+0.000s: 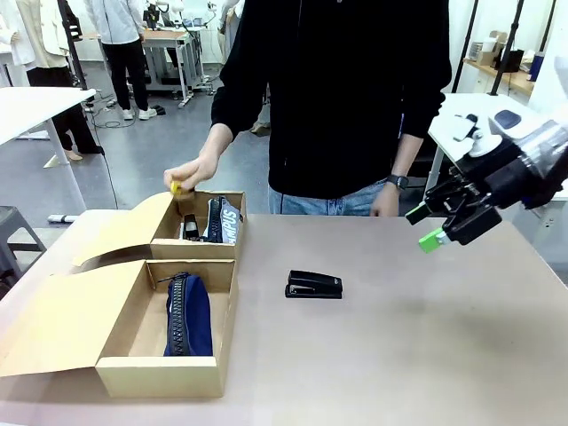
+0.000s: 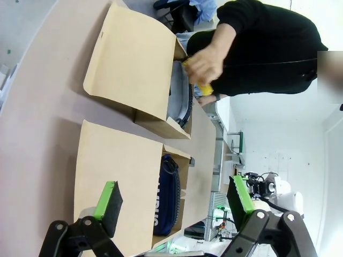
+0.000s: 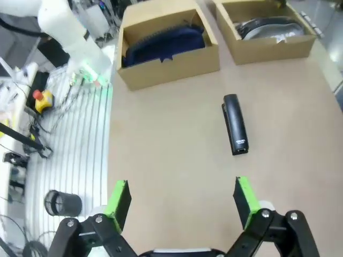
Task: Place items inside the box.
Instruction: Pick up a Pencil pouch or Stapler and place it inside the Mailer Box closest to the robot.
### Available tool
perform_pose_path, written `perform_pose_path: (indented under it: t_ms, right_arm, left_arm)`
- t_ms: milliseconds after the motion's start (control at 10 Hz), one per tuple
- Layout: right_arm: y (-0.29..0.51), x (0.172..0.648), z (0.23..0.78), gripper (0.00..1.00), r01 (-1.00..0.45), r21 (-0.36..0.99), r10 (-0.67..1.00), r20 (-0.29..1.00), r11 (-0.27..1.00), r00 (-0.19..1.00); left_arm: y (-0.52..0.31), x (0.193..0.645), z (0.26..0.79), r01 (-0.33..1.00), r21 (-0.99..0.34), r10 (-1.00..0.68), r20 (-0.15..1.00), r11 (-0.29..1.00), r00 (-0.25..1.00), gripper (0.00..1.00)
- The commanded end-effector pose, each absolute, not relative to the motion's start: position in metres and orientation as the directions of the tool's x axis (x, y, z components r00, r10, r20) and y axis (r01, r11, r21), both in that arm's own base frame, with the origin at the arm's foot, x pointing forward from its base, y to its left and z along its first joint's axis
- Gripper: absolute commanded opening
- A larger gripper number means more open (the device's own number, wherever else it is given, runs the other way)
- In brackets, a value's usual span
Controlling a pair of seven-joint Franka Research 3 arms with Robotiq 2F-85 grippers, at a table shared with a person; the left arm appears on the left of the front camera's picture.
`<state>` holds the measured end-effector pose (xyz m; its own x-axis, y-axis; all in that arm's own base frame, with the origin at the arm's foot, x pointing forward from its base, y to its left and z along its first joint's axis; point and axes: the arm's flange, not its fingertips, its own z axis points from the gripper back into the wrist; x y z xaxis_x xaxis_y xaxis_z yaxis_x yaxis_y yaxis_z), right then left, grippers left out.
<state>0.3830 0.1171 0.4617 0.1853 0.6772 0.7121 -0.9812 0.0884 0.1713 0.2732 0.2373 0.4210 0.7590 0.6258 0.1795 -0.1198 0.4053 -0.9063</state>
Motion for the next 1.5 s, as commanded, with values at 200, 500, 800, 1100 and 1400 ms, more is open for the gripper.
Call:
perform_pose_path:
  t_ms: [200,500,800,1100,1400]
  right_arm:
    - [0.228,0.443,0.411,1.0,-0.995,0.088,0.891,0.449,0.038,0.074]
    - [0.283,0.447,0.383,1.0,-0.998,0.054,0.949,0.31,0.032,0.047]
    - [0.321,0.465,0.347,1.0,-0.996,0.071,0.961,0.265,0.063,0.079]
    - [0.344,0.473,0.318,1.0,-0.997,0.025,0.962,0.263,0.073,0.077]
    - [0.343,0.474,0.313,1.0,-0.996,0.069,0.971,0.227,0.056,0.07]
  left_arm:
    - [0.236,0.271,0.42,-0.089,-0.913,0.625,0.199,0.398,0.755,1.0]
    - [0.236,0.271,0.42,-0.089,-0.913,0.625,0.199,0.398,0.755,1.0]
    - [0.236,0.271,0.42,-0.089,-0.913,0.625,0.199,0.398,0.755,1.0]
    - [0.236,0.271,0.42,-0.089,-0.913,0.625,0.199,0.398,0.755,1.0]
    - [0.236,0.271,0.42,-0.089,-0.913,0.625,0.199,0.398,0.755,1.0]
